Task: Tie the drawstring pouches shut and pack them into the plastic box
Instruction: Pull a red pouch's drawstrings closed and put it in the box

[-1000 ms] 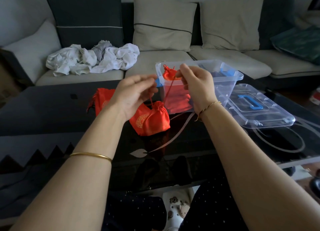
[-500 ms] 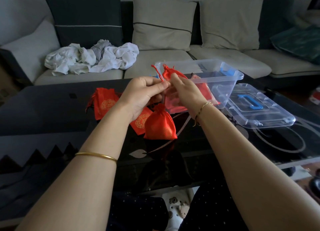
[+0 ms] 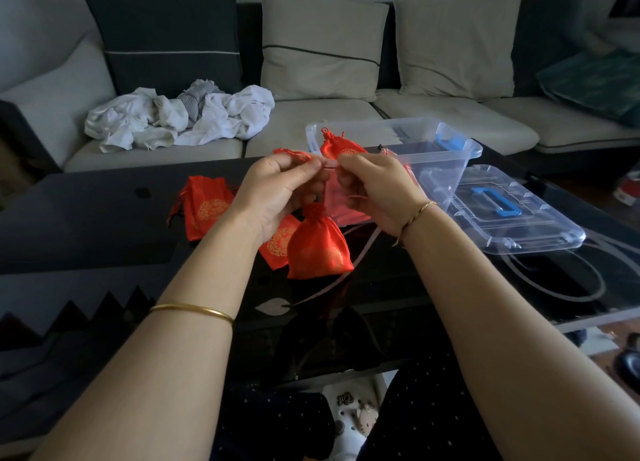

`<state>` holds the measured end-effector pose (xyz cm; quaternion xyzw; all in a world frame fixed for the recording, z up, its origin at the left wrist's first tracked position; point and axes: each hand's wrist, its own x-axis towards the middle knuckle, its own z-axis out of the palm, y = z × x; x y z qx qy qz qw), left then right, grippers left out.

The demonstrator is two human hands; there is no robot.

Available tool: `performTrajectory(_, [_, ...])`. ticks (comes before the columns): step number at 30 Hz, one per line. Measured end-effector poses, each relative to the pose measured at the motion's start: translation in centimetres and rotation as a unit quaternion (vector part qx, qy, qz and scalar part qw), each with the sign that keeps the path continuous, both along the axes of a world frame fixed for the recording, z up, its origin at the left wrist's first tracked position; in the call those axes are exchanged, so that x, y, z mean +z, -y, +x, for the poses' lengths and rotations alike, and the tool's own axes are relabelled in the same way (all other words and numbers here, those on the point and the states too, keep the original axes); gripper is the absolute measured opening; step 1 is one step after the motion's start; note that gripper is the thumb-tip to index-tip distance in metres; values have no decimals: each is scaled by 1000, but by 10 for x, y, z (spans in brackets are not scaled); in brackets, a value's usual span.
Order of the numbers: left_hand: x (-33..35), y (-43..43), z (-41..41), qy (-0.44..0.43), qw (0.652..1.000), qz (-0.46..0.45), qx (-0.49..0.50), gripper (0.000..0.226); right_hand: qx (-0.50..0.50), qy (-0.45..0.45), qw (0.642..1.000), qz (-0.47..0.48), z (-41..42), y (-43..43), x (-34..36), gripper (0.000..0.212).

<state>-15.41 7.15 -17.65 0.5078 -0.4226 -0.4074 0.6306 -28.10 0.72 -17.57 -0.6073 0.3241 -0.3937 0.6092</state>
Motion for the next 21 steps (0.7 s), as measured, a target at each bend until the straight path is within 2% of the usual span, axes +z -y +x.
performTrajectory(3, [-3,0,3,4,1000,-3,16,15,72,-109,991,43,-3,-2,-3,28])
performTrajectory(6, [-4,-2,6,63,998,8,11,20,80,-255,964,8,-5,-2,-5,26])
performTrajectory(8, [-4,-3,6,117,993,5,7,23,51,-279,958,-30,-4,-1,-7,28])
performTrajectory(11, [-2,-4,4,245,969,-37,17,26,-31,-207,973,-98,2,4,-11,28])
performTrajectory(15, [-5,-2,-1,436,890,-105,79,25,7,-79,996,-30,11,4,-15,25])
performTrajectory(21, [-10,-2,-1,523,820,-166,161,30,109,-26,992,57,9,6,-18,26])
